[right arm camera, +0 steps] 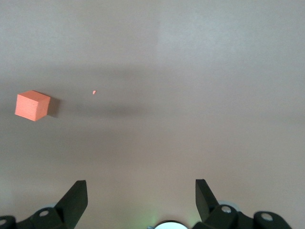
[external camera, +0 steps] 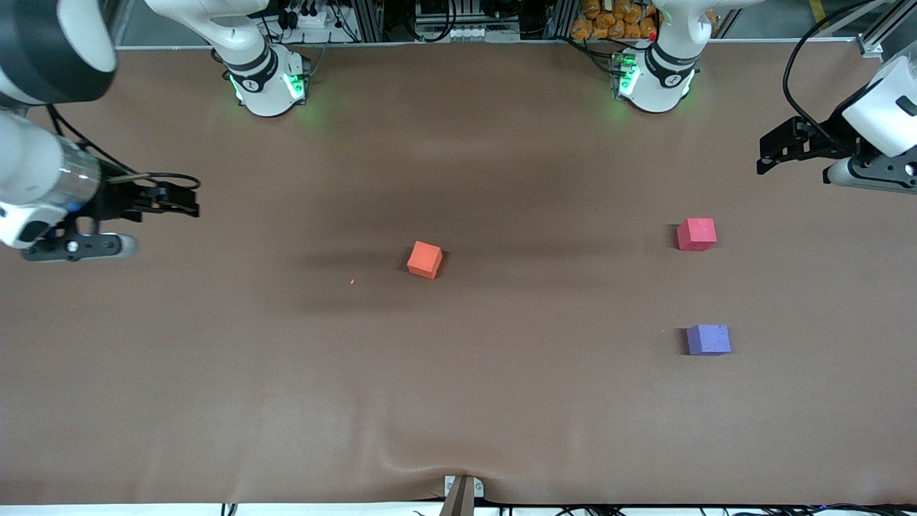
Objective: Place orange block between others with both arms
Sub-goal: 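Retract the right gripper while the left gripper reaches toward the table middle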
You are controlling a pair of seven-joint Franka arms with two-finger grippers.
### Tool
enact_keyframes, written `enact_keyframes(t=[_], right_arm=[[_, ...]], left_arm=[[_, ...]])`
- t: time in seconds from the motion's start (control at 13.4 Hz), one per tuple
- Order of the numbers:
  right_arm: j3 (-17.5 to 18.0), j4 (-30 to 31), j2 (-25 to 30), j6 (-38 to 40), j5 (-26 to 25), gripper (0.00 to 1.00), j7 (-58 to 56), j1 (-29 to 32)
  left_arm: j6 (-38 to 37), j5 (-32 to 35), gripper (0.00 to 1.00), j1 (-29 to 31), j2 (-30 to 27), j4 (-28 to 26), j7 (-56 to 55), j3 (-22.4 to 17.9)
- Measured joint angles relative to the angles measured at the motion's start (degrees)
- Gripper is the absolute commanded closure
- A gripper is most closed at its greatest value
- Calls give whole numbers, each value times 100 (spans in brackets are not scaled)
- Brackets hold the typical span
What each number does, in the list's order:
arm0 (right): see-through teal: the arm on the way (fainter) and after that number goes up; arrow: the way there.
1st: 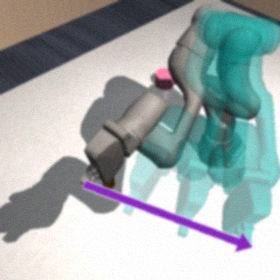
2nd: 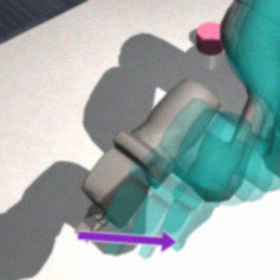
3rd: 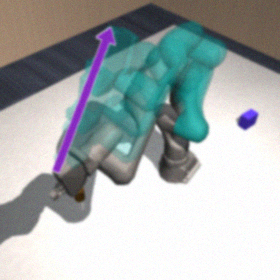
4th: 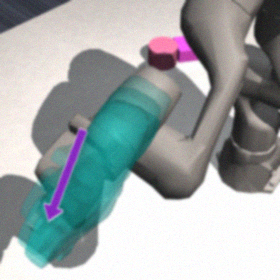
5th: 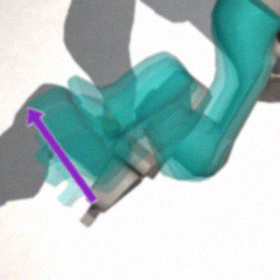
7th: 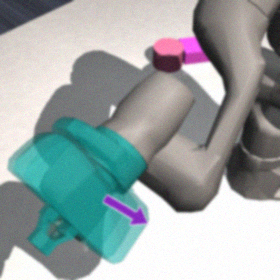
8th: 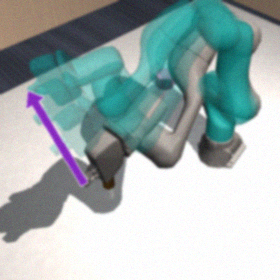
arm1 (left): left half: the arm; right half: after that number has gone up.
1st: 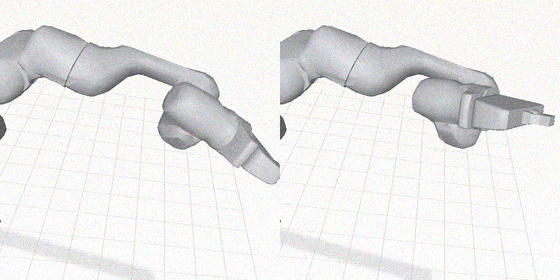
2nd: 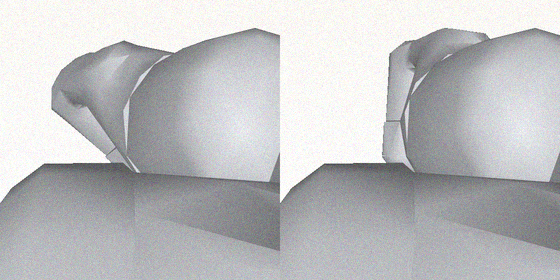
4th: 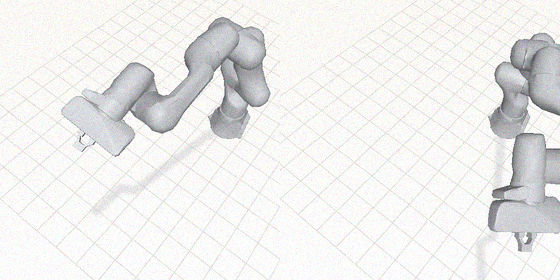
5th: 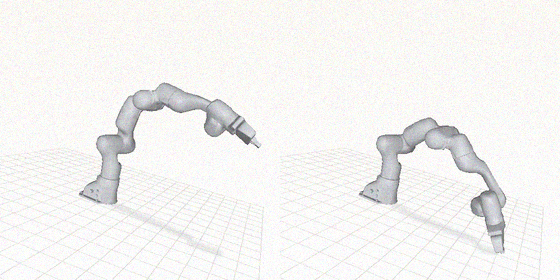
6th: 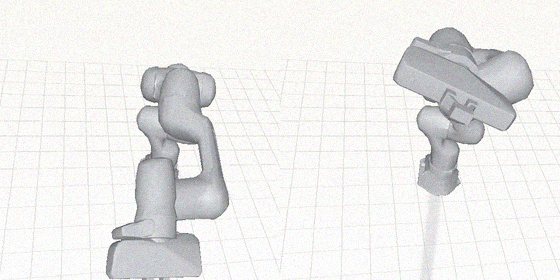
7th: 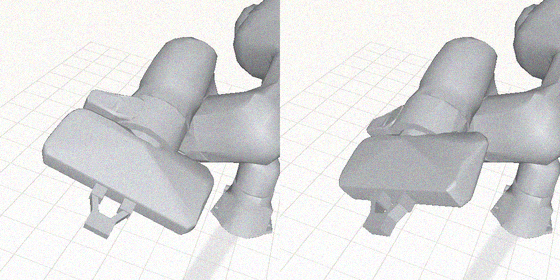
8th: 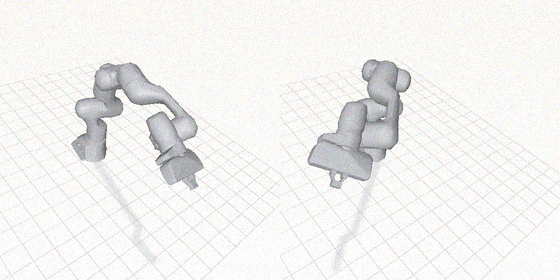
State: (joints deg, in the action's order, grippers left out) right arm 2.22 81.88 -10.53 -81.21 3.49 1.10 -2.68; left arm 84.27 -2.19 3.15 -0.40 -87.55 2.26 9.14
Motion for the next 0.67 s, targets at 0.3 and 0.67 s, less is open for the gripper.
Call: enact_keyframes(t=[0.3, 0.67], right_arm=[[-412, 4, 80, 2, -17, 0, -794, 116], [-843, 43, 225, 89, -20, 0, -1378, 124]], left_arm=[[0, -381, 0, -29, 57, 8, -2, 174], [132, -734, 0, -98, 777, 5, -19, 328]])
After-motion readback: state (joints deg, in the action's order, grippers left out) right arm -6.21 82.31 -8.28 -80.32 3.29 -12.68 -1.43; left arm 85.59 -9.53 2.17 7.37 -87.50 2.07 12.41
